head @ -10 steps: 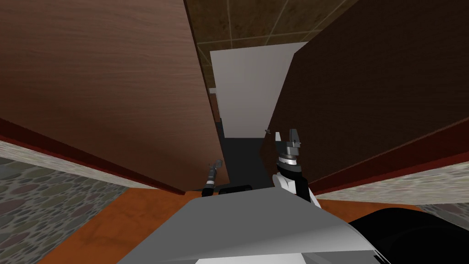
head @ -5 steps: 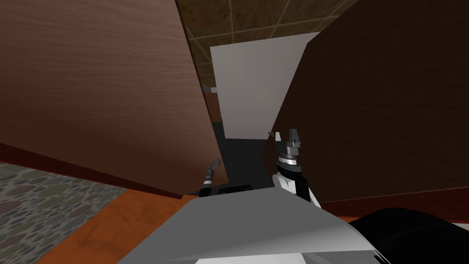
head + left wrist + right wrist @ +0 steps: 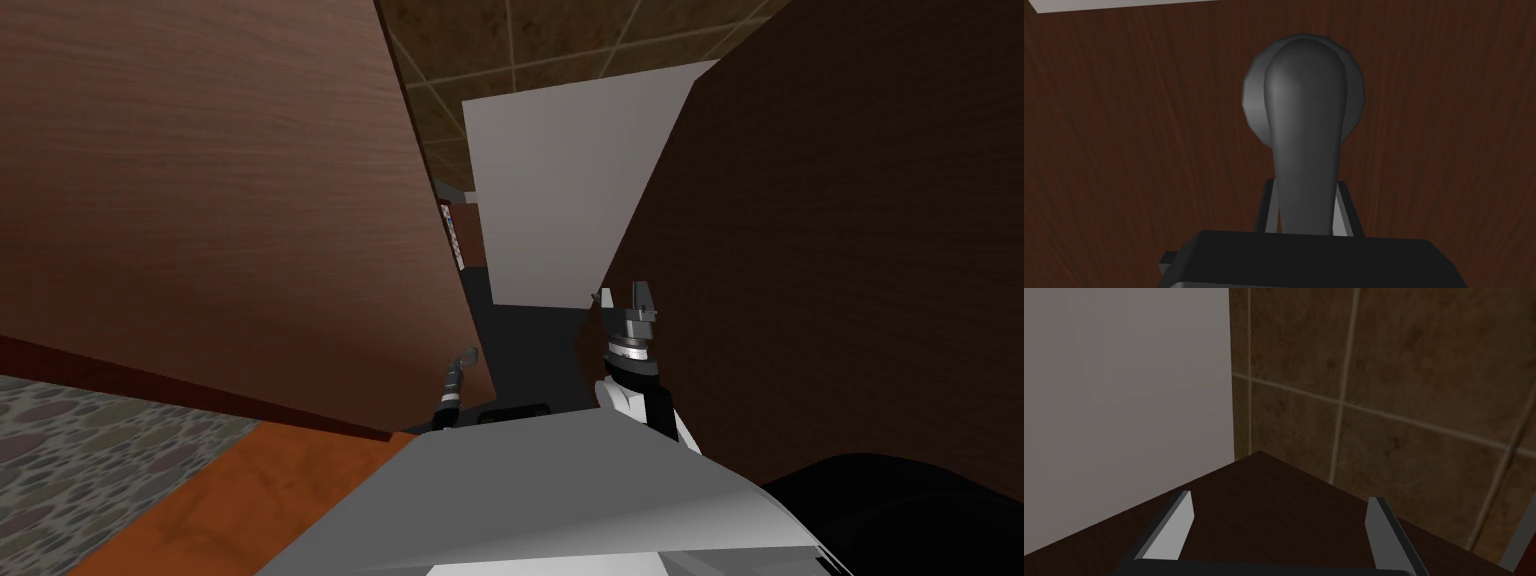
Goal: Push the door open
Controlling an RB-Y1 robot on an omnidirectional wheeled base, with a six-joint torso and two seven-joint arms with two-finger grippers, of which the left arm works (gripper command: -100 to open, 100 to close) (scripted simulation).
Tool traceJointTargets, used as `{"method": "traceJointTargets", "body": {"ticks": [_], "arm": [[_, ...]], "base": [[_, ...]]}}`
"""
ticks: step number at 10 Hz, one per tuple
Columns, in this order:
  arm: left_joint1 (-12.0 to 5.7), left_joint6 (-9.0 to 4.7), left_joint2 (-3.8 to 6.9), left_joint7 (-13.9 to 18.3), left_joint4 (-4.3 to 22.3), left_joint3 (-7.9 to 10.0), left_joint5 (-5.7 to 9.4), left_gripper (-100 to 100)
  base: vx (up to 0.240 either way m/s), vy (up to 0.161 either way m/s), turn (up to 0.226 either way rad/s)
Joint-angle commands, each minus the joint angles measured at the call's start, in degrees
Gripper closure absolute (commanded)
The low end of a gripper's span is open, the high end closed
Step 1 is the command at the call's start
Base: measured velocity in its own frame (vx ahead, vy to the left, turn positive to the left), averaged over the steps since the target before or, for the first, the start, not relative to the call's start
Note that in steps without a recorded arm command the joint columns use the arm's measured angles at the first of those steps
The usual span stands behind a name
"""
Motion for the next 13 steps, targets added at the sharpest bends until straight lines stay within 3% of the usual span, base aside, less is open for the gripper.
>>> {"method": "traceJointTargets", "body": {"ticks": [1,5,12,13], "arm": [[-0.28,0.39,0.69,-0.05,-0.71,1.66,0.75,100],[-0.84,0.61,-0.15,-0.79,-0.34,4.57,2.19,100],[-1.61,0.91,-2.6,-1.81,0.17,8.61,4.2,100],[-1.45,0.92,-2.1,-1.78,0.52,8.67,4.17,100]], "base": [[0.146,-0.09,0.075],[0.146,-0.077,0.074],[0.186,-0.075,0.075],[0.073,-0.01,0.032]]}}
